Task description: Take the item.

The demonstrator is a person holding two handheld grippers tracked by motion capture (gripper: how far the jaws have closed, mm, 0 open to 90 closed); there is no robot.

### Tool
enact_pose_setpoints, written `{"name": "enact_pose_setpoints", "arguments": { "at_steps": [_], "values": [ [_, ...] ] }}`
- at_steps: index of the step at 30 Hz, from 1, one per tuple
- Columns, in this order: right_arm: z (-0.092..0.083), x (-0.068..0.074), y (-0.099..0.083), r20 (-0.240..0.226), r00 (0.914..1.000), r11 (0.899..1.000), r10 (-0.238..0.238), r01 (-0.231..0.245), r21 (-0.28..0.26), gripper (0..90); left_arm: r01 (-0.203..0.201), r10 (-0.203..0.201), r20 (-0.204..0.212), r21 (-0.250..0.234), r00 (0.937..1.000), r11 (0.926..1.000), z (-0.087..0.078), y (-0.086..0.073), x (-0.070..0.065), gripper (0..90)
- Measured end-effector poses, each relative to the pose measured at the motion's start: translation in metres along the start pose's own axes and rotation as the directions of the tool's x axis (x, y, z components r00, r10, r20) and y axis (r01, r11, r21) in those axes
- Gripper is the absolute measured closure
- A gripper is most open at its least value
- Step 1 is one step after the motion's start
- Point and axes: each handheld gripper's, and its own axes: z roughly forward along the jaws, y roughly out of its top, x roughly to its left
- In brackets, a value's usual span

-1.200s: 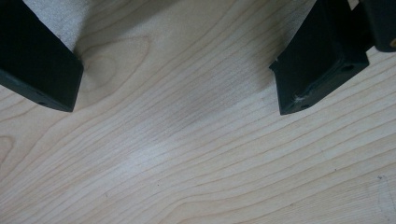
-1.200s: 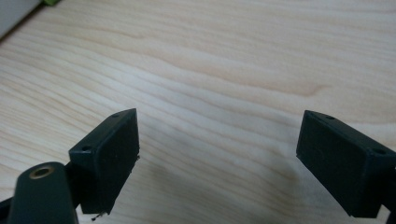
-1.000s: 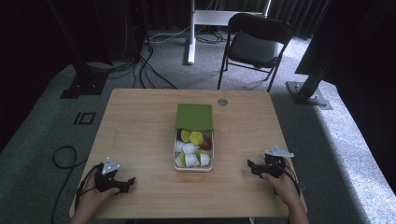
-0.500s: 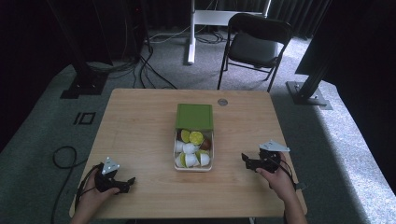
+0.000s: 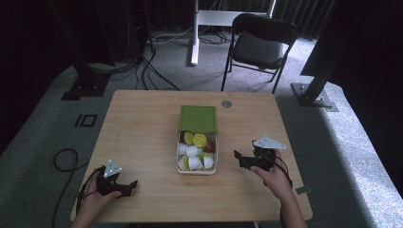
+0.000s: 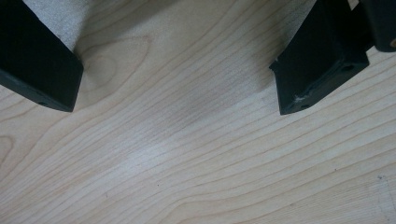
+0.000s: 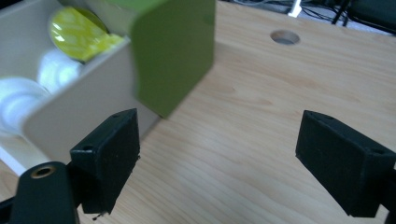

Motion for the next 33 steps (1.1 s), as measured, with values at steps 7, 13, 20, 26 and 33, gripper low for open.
{"name": "enact_pose_setpoints", "arguments": {
  "at_steps": [7, 13, 20, 26, 33],
  "values": [
    [0.004, 0.018, 0.017, -0.046, 0.9988, 0.999, -0.019, 0.017, -0.034, 13.4, 0.0, 0.0, 0.0, 0.0, 1.0, 1.0, 0.0, 0.0, 0.0, 2.1],
    [0.006, 0.037, 0.03, -0.09, 0.9938, 0.997, -0.065, 0.06, -0.056, 14.0, 0.002, -0.002, 0.0, -0.002, 1.0, 1.0, 0.0, 0.0, 0.0, 2.1],
    [0.011, 0.06, 0.039, -0.149, 0.9826, 0.992, -0.112, 0.101, -0.077, 15.2, 0.003, -0.003, 0.0, -0.002, 1.0, 1.0, 0.0, 0.0, 0.0, 2.1],
    [0.019, 0.079, 0.045, -0.182, 0.9735, 0.989, -0.138, 0.125, -0.081, 15.2, 0.0, 0.0, 0.0, 0.0, 1.0, 1.0, 0.0, 0.0, 0.0, 2.1],
    [0.03, 0.101, 0.046, -0.233, 0.9591, 0.987, -0.161, 0.15, -0.066, 16.9, 0.001, -0.001, 0.0, 0.0, 1.0, 1.0, 0.0, 0.0, 0.0, 2.1]
  ]
}}
